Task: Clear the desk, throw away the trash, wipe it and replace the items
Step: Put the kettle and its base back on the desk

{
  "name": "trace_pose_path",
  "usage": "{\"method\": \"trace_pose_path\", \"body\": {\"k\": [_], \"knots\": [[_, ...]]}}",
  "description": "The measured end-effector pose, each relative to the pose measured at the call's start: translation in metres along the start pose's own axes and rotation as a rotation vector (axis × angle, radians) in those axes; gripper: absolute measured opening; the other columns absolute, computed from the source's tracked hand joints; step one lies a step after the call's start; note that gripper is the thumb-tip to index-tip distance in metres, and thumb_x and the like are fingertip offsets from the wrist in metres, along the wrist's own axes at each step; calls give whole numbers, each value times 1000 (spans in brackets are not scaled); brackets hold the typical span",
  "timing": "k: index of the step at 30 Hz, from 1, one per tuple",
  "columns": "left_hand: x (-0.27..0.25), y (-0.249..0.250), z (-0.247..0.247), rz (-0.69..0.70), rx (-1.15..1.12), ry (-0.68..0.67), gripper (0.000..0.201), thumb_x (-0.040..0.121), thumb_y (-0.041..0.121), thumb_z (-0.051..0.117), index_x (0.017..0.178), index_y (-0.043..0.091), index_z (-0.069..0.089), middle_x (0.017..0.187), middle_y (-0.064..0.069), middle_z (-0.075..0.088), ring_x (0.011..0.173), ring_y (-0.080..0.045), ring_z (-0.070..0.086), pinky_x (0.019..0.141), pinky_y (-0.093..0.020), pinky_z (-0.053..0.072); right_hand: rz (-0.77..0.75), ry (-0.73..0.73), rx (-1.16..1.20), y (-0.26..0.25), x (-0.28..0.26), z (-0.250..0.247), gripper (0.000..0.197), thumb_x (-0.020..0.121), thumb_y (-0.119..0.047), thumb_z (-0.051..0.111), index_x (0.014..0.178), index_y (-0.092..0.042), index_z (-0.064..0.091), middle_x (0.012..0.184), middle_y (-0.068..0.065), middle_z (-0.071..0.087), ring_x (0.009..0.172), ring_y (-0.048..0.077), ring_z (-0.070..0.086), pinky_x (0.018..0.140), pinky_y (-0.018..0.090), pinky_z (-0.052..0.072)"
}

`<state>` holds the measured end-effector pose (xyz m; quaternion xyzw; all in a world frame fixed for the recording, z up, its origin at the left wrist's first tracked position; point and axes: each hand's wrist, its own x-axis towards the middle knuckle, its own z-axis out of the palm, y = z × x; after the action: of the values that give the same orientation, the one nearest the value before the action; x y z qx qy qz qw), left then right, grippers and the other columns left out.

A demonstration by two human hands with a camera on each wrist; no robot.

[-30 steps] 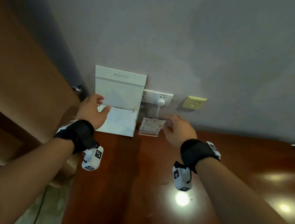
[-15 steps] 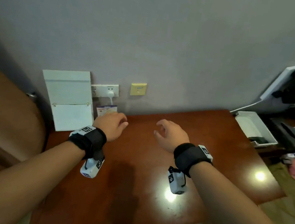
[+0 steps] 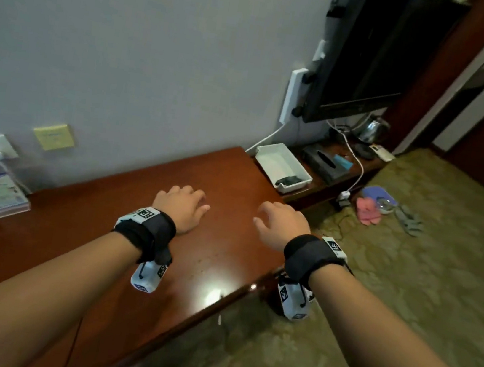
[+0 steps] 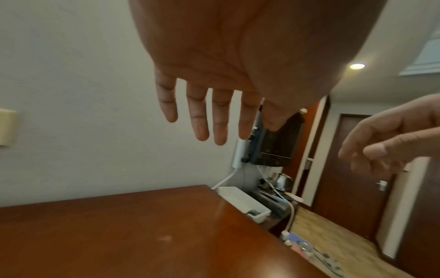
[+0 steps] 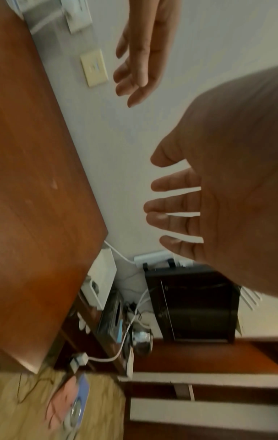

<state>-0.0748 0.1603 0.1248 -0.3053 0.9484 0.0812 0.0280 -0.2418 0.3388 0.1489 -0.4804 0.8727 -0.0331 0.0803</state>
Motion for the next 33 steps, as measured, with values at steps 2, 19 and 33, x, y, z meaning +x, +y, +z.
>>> {"method": "trace_pose_path", "body": {"k": [2,19,33], "knots": [[26,42,2,53,25,-8,45,99,55,30,134,31,46,132,-2,52,122,-28,48,97,-44,42,44,16,19,42,-3,-7,40,96,-48,42,129,-27,52,126,1,59,116,26,55,97,43,42],[300,350,23,295,73,-93,37,99,51,34,124,30,52,125,-3,55,117,-28,50,95,-44,40,362,48,100,395,72,-49,39,95,-49,42,126,-27,54,121,0,61,115,25,54,95,42,42],[482,614,49,197,-21,-127,39,97,55,35,125,34,52,127,2,55,119,-23,51,99,-47,42,326,36,61,722,152,-96,31,87,-52,36,106,-35,54,110,-5,58,111,27,53,89,43,43]]}}
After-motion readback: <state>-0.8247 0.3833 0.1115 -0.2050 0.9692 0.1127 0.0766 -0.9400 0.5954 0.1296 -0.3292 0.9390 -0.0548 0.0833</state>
